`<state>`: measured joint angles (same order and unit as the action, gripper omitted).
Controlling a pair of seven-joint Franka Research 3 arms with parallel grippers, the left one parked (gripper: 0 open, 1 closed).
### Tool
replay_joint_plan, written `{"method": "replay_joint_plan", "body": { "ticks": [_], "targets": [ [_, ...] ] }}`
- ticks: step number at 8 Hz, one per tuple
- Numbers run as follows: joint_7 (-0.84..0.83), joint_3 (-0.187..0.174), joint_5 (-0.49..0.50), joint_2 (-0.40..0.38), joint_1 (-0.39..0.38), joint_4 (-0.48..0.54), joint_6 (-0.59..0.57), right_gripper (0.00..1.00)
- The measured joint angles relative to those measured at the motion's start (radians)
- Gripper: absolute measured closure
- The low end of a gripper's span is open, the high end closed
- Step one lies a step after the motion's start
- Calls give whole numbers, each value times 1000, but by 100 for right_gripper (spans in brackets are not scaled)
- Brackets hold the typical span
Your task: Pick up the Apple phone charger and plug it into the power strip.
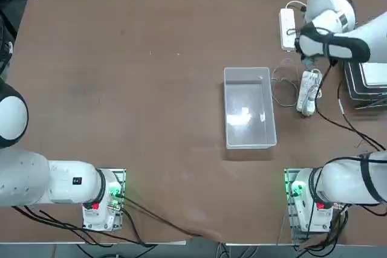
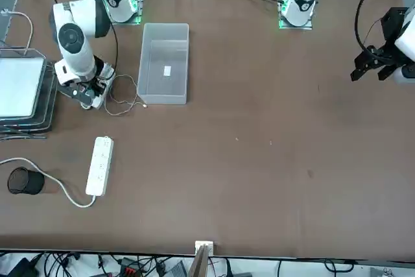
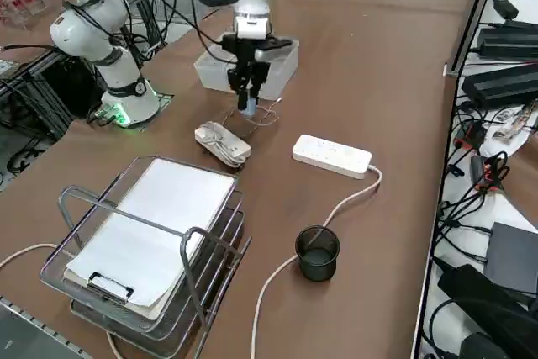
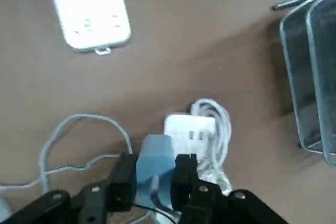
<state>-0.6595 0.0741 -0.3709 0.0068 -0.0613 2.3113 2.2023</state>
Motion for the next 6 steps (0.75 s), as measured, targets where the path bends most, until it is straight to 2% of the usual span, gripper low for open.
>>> {"method": "replay_joint_plan", "body": {
  "ticks": [2,4,6],
  "targets": [
    [82,0,104,59,0,-121,-51,64],
    [174,0,193,151,0,-238,-59,64],
    [238,-1,224,243,3,-331,-60,64]
  ]
}}
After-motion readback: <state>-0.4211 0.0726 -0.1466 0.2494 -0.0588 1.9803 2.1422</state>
